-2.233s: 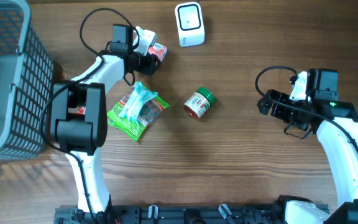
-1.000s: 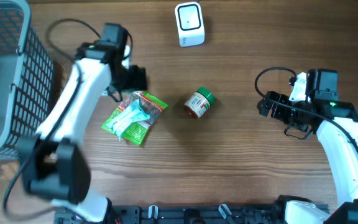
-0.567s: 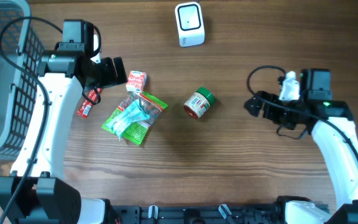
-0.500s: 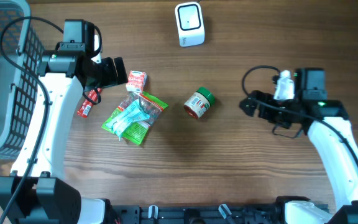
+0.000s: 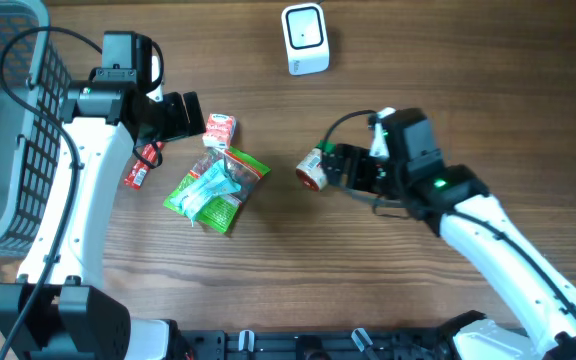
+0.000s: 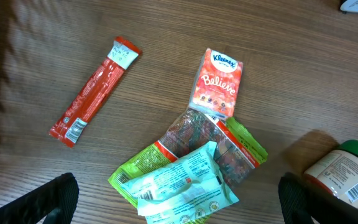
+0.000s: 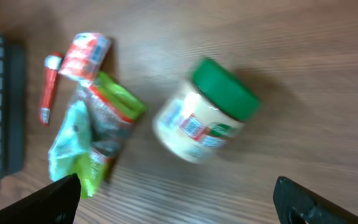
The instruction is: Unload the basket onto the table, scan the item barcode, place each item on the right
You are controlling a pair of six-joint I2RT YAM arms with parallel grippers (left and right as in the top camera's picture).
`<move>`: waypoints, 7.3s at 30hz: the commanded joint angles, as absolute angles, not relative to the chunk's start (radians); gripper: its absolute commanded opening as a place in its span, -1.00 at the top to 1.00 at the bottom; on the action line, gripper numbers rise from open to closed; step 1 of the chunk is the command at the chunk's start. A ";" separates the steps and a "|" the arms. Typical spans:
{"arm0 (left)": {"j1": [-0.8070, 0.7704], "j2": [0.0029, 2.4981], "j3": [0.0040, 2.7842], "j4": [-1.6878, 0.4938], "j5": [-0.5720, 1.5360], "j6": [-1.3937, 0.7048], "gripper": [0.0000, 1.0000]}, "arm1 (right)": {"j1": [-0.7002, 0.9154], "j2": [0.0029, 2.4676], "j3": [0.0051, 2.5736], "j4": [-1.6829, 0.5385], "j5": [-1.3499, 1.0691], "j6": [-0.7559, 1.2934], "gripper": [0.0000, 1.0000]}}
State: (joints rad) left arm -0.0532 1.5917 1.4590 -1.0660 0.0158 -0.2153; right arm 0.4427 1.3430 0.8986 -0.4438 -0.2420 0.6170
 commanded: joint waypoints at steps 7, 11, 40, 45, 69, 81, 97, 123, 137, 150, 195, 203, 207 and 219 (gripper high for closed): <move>-0.054 1.592 1.459 -1.067 0.010 -0.218 -1.00 | 0.491 1.357 0.976 -0.509 -0.169 0.763 -0.61; -0.054 1.592 1.459 -1.067 0.010 -0.218 -1.00 | 0.491 1.412 1.197 -0.761 -0.091 0.770 -0.60; -0.054 1.592 1.459 -1.067 0.010 -0.218 -1.00 | 0.498 2.041 1.637 -1.001 -0.134 0.978 -0.99; -0.054 1.592 1.459 -1.067 0.010 -0.218 -1.00 | 0.498 2.046 1.597 -0.970 -0.133 0.979 -0.99; -0.054 1.592 1.459 -1.067 0.010 -0.218 -1.00 | 0.509 2.074 1.536 -1.024 -0.152 0.748 -0.43; -0.054 1.592 1.459 -1.067 0.010 -0.218 -1.00 | 0.520 2.074 1.536 -1.076 -0.153 0.541 -0.46; -0.054 1.592 1.459 -1.067 0.010 -0.218 -1.00 | 0.610 2.073 1.536 -1.233 -0.043 0.497 -0.41; -0.054 1.592 1.459 -1.067 0.010 -0.218 -1.00 | 0.607 2.072 1.605 -1.165 0.083 0.339 -0.86; -0.054 1.592 1.459 -1.067 0.010 -0.218 -1.00 | 0.607 2.072 1.637 -0.986 0.079 0.310 -0.99; -0.054 1.592 1.459 -1.067 0.010 -0.218 -1.00 | 0.607 2.078 1.594 -0.957 0.079 0.315 -0.93; -0.054 1.592 1.459 -1.067 0.010 -0.218 -1.00 | 0.608 2.078 1.530 -1.010 0.045 0.344 -0.36; -0.054 1.592 1.459 -1.067 0.010 -0.218 -1.00 | 0.608 2.078 1.530 -1.119 0.045 0.400 -0.49; -0.054 1.592 1.459 -1.067 0.010 -0.218 -1.00 | 0.607 2.078 1.530 -1.066 0.046 0.365 -0.74; -0.054 1.592 1.459 -1.067 0.010 -0.218 -1.00 | 0.607 2.078 1.529 -1.013 0.046 0.255 -0.73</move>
State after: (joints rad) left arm -0.0532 1.5917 1.4590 -1.0691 0.0154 -0.2153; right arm 0.6117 2.0594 1.5394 -1.0035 0.0460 0.3229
